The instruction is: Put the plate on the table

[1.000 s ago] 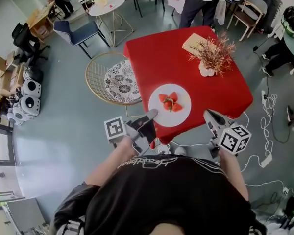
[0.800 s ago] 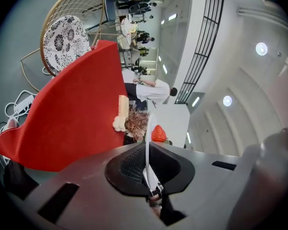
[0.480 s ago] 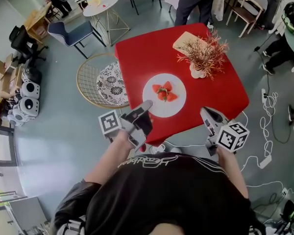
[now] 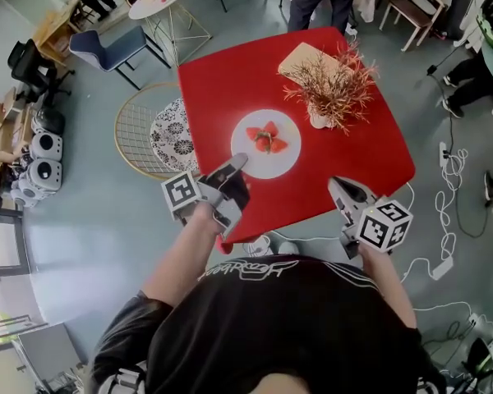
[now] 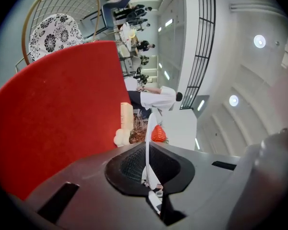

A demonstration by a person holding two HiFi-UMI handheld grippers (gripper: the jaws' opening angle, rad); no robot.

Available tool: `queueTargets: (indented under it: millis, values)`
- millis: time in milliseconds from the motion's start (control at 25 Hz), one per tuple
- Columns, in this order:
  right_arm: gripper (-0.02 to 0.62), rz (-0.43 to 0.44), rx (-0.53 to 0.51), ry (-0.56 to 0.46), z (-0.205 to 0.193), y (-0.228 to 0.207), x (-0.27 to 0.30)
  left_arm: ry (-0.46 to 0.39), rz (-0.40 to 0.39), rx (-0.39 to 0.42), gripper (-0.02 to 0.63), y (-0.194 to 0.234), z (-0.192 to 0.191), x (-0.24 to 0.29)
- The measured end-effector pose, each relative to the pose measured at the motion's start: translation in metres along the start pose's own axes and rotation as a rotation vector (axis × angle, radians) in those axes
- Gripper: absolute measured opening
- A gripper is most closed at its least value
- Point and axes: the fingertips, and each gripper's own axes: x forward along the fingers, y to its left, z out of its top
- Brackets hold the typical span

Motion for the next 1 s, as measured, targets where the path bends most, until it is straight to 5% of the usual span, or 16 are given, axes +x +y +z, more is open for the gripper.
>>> queueTargets:
  millis: [320,1000]
  values:
    - [0.008,0.017,0.019,0.050,-0.012,-0.019,0.007,-0.029,0.086,-0.056,0.015,0.055,0.006,0.026]
    - [0.008,-0.016,0.061,0.093,-0.030,-0.056,-0.008,-0.062,0.345,-0.026,0.015,0.153,0.017,0.041]
